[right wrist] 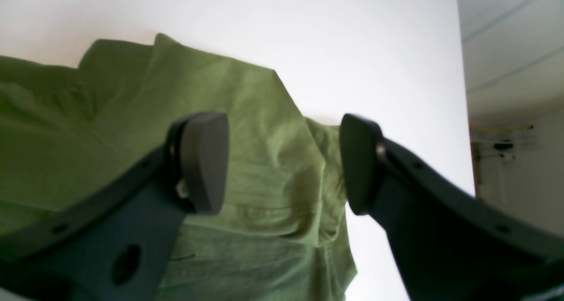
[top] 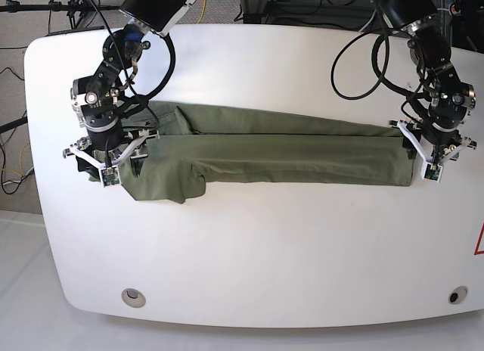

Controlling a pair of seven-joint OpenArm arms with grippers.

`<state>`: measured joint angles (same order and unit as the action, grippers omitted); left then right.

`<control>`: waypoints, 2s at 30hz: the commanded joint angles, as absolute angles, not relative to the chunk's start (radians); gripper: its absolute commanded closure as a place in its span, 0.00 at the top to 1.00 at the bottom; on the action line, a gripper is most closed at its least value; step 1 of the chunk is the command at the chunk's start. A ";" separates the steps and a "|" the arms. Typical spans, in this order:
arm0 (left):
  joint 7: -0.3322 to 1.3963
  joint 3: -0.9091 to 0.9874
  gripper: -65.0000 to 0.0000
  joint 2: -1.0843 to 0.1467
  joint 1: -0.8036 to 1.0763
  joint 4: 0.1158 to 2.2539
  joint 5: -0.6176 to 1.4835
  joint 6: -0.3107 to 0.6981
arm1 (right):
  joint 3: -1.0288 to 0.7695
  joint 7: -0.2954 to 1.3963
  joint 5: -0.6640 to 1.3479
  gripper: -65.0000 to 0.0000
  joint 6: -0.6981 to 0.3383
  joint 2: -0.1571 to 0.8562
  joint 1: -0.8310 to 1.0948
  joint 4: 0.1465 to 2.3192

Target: Fold the T-shirt properly

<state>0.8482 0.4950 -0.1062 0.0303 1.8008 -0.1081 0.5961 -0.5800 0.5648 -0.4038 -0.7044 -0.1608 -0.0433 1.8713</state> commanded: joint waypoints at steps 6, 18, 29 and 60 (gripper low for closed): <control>0.838 0.500 0.34 -0.121 0.025 1.806 -0.108 0.591 | -0.572 0.532 -0.384 0.63 -0.698 -0.157 -0.062 1.897; 0.836 0.499 0.32 -0.121 0.027 1.802 -0.101 0.593 | -0.568 0.544 -0.390 0.61 -0.698 -0.157 -0.059 1.866; 0.846 0.519 0.38 -0.136 0.030 1.791 -0.095 0.593 | -0.571 0.536 -0.387 0.62 -0.698 -0.157 -0.065 1.880; 0.837 0.541 0.51 -0.132 0.052 1.819 -0.087 0.600 | -0.566 0.518 -0.343 0.61 -0.698 -0.154 0.005 1.873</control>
